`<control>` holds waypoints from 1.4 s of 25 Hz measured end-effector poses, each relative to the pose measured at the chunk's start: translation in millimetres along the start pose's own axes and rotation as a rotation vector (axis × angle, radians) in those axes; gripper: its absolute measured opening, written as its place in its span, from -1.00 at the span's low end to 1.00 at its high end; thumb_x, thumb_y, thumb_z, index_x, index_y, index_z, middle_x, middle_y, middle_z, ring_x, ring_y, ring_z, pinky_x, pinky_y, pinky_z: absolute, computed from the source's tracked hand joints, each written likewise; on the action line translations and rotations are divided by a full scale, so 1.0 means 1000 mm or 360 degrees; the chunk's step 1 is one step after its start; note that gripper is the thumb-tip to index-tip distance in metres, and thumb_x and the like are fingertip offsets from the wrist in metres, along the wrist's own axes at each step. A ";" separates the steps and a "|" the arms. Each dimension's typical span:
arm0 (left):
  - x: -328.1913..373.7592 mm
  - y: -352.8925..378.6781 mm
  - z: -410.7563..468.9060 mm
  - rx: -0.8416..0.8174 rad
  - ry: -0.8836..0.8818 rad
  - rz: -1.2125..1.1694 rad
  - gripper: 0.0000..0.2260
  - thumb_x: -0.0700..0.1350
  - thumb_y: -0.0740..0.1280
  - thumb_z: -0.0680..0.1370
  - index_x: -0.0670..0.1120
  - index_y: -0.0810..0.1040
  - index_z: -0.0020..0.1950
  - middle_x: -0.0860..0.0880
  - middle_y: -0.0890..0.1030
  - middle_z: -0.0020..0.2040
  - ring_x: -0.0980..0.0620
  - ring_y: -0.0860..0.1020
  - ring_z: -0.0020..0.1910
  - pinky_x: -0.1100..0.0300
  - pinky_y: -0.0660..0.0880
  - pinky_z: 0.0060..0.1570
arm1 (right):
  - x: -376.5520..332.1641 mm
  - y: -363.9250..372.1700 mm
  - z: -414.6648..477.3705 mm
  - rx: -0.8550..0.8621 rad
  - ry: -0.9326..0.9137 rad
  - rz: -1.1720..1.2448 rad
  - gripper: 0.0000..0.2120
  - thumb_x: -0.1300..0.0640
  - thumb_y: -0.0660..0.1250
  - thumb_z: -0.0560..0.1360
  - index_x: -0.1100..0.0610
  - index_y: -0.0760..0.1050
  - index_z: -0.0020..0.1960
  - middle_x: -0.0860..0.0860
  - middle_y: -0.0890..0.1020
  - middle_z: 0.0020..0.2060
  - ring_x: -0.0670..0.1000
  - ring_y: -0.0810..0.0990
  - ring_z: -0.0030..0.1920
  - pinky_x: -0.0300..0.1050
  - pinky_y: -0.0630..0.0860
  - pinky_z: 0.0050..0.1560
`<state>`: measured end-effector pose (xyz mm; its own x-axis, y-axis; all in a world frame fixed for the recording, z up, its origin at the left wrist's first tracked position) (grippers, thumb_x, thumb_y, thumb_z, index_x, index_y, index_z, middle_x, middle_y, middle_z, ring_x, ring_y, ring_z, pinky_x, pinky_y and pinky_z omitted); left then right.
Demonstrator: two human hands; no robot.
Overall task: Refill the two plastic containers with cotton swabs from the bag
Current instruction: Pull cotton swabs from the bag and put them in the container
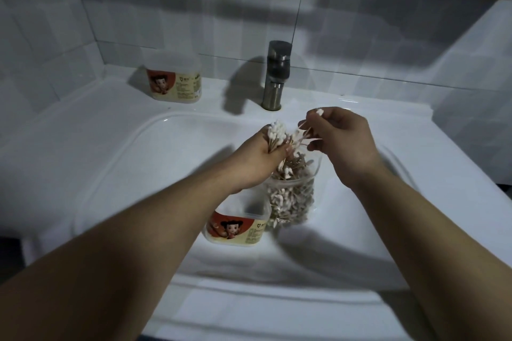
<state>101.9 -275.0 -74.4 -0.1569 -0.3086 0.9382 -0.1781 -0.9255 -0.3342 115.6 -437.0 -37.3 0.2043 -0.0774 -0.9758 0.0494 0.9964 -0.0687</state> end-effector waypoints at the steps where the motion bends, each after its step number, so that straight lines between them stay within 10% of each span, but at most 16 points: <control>1: 0.000 0.000 -0.001 0.0003 -0.0013 0.0021 -0.76 -0.05 0.27 0.69 -0.02 0.46 0.36 0.10 0.64 0.13 0.15 0.58 0.15 0.29 0.48 0.10 | -0.002 -0.003 0.001 0.0051 -0.0011 0.0034 -0.89 0.27 0.36 0.57 0.23 0.62 -0.12 0.14 0.72 -0.21 0.04 0.62 -0.27 -0.14 0.56 -0.27; 8: -0.010 -0.001 0.006 0.0073 -0.0157 -0.0172 -0.78 -0.03 0.20 0.72 -0.02 0.61 0.02 0.04 0.66 -0.17 0.06 0.59 -0.13 0.09 0.53 -0.11 | 0.001 -0.011 0.005 0.0141 0.0015 0.0032 -0.94 0.29 0.38 0.55 0.22 0.63 -0.07 0.13 0.71 -0.24 0.03 0.60 -0.30 -0.11 0.60 -0.19; 13: -0.004 -0.001 0.004 0.0045 -0.0143 -0.0355 -0.73 0.03 0.23 0.70 -0.03 0.58 0.31 0.00 0.73 0.11 -0.01 0.67 0.15 -0.03 0.56 0.23 | 0.003 0.002 -0.004 -0.0074 -0.0024 -0.0259 -0.91 0.19 0.44 0.55 0.05 0.64 0.03 0.00 0.75 -0.24 -0.03 0.67 -0.31 -0.16 0.59 -0.28; 19: 0.006 0.003 -0.002 -0.0062 -0.0091 -0.0446 -0.81 -0.15 0.15 0.73 -0.17 0.52 0.06 -0.03 0.55 -0.25 0.10 0.54 -0.34 0.18 0.52 -0.24 | 0.004 0.005 -0.006 -0.0082 -0.0187 -0.0516 -0.86 0.08 0.44 0.56 -0.02 0.69 0.10 -0.13 0.75 -0.16 -0.17 0.70 -0.16 -0.15 0.57 -0.13; 30: 0.001 0.001 0.000 0.0005 -0.0143 -0.0280 -0.71 -0.08 0.20 0.72 -0.09 0.47 -0.18 0.03 0.48 -0.38 0.05 0.45 -0.40 0.11 0.42 -0.26 | 0.004 0.008 -0.010 -0.0493 -0.0344 -0.0945 -0.57 0.29 0.19 0.63 -0.04 0.54 0.41 -0.12 0.69 0.15 -0.32 0.59 -0.07 -0.27 0.53 0.09; 35: -0.002 -0.003 0.002 0.0134 -0.0263 -0.0295 -0.78 -0.08 0.19 0.72 -0.11 0.49 -0.07 0.01 0.45 -0.40 0.05 0.41 -0.45 0.23 0.41 -0.42 | 0.000 0.004 -0.013 -0.0649 -0.0412 -0.1213 -0.53 0.41 0.24 0.45 -0.09 0.60 0.12 -0.16 0.69 -0.10 -0.17 0.64 -0.08 -0.31 0.52 -0.10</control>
<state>104.3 -271.7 -75.2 0.0332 -0.1576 0.9869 -0.1065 -0.9824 -0.1533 103.3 -432.4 -40.5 0.4744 -0.6781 -0.5613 -0.0789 0.6024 -0.7943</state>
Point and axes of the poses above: each hand's wrist, its own z-axis towards the middle knuckle, its own y-axis out of the palm, x = y × z, the point moved 3 cm from there along z, towards the middle knuckle
